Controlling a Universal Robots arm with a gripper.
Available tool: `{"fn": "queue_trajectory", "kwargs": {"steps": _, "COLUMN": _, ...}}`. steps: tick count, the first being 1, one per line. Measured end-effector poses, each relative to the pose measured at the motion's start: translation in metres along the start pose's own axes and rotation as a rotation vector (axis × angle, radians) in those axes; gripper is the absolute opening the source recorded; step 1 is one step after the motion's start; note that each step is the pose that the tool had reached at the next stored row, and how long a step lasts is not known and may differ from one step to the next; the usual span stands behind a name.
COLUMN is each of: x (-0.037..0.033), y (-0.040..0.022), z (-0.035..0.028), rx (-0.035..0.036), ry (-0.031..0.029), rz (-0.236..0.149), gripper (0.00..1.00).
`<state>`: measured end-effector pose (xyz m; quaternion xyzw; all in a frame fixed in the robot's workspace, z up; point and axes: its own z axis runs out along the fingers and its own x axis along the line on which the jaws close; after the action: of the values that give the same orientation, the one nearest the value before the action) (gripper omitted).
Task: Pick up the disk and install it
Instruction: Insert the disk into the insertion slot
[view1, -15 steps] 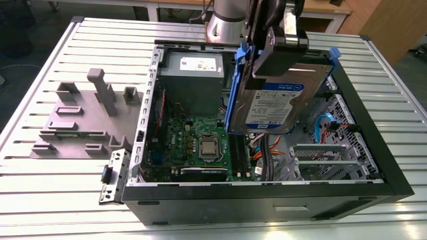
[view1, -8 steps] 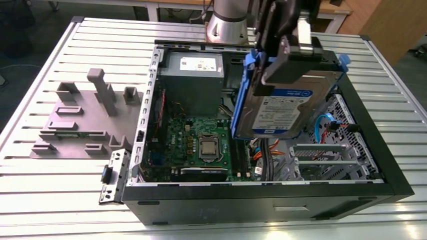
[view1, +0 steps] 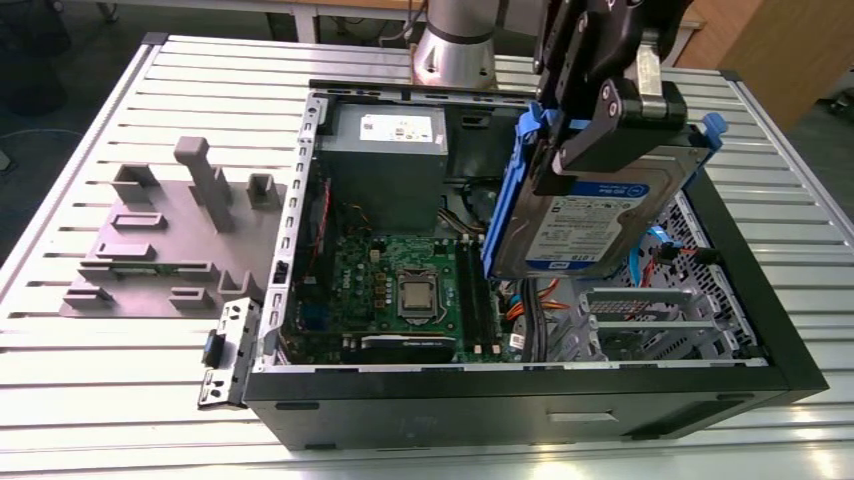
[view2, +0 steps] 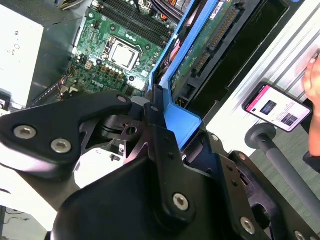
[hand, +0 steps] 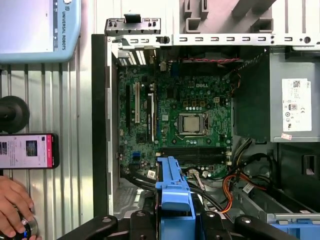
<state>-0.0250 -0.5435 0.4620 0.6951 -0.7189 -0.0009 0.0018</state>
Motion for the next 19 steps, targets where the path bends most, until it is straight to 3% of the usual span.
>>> {"fn": "queue_trajectory", "kwargs": {"steps": 12, "x": 0.0001, "y": 0.0000, "z": 0.0001, "rx": 0.0001, "ry": 0.0003, "rz": 0.000, "gripper": 0.36}}
{"fn": "queue_trajectory", "kwargs": {"steps": 19, "x": 0.0069, "y": -0.0028, "z": 0.0010, "rx": 0.0000, "ry": 0.0004, "rz": 0.000, "gripper": 0.36}}
